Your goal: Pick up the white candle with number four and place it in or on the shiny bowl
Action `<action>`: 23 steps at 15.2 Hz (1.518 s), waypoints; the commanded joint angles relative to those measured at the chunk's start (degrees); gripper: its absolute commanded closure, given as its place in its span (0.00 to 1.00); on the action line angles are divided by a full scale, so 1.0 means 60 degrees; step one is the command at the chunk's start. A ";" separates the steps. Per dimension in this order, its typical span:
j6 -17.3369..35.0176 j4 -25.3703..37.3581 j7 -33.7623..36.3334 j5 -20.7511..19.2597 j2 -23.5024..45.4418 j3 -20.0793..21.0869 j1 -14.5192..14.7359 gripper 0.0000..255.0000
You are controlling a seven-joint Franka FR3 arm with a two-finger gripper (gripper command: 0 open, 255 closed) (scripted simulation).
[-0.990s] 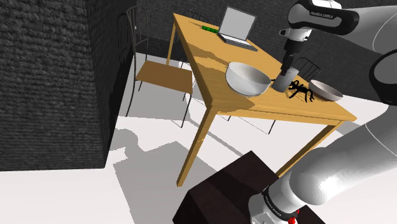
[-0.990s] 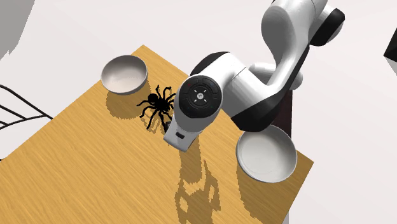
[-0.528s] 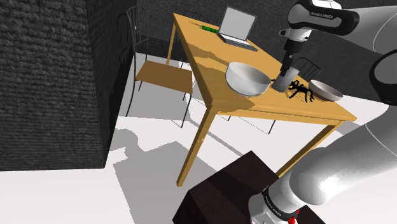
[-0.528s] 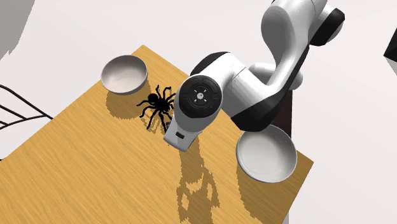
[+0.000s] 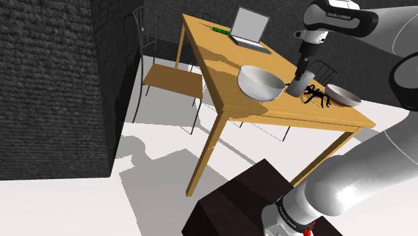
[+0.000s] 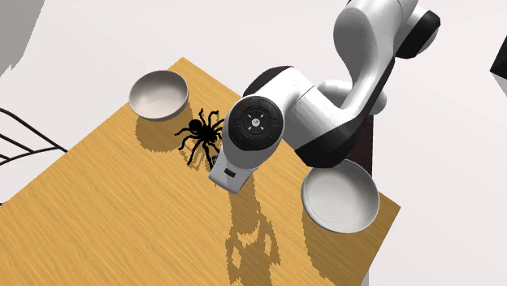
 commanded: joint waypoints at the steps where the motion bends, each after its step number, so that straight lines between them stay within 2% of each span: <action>1: -0.0131 0.0146 -0.0034 0.0014 0.0036 -0.0002 0.0000 1.00; 13: -0.1683 0.2355 -0.0589 0.0287 0.0698 -0.0090 -0.0013 1.00; 23: -0.3133 0.4775 -0.1283 0.0719 0.1709 -0.0334 -0.0201 1.00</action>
